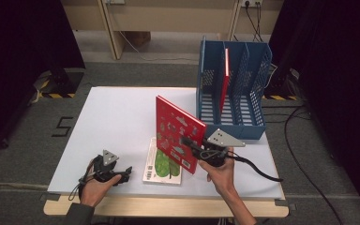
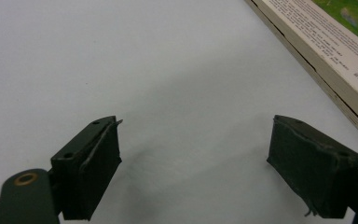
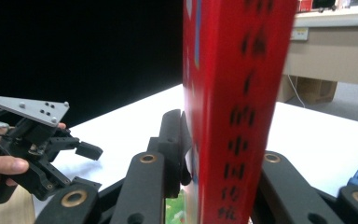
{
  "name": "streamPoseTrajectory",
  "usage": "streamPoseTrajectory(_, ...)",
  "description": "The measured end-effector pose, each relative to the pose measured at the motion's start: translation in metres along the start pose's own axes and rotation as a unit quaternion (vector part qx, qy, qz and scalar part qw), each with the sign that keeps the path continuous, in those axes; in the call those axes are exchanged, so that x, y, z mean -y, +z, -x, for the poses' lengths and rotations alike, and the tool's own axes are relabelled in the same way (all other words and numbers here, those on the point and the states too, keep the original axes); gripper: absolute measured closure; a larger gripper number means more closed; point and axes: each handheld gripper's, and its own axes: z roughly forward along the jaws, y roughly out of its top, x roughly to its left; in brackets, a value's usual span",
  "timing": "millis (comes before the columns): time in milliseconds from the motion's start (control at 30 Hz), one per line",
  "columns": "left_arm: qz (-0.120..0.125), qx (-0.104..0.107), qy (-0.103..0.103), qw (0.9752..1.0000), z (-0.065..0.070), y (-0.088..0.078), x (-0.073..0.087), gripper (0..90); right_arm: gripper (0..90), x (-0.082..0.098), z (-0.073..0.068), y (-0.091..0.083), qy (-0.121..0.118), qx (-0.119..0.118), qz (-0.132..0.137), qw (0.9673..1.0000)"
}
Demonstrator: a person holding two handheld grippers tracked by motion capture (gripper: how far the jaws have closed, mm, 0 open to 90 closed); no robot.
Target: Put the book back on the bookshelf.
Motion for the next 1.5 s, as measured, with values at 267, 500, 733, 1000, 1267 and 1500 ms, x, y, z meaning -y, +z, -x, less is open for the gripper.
streamPoseTrajectory(267,-0.001,0.0,0.0,1.0,0.0,0.0,0.0,15.7,73.5,0.007,0.003,0.005,0.004,-0.002,-0.001,1.0)
streamPoseTrajectory(500,-0.001,0.001,0.0,1.0,0.0,0.0,0.0,15.7,73.7,0.015,-0.001,0.013,0.009,-0.006,-0.008,0.9999)
streamPoseTrajectory(733,-0.001,0.001,0.0,1.0,0.0,0.0,0.0,15.7,74.0,0.017,-0.001,0.017,0.011,-0.009,-0.004,0.9999)
streamPoseTrajectory(1000,-0.001,0.002,0.0,1.0,0.0,0.0,0.0,15.7,73.9,0.02,-0.002,0.02,0.01,-0.007,0.0,0.9999)
streamPoseTrajectory(1267,-0.001,0.002,0.0,1.0,0.0,0.0,0.0,15.7,73.7,0.026,-0.003,0.025,0.004,-0.007,-0.002,1.0)
streamPoseTrajectory(1500,-0.001,0.003,0.001,1.0,0.0,0.0,0.0,15.7,73.9,0.03,-0.003,0.027,0.003,-0.006,-0.006,1.0)
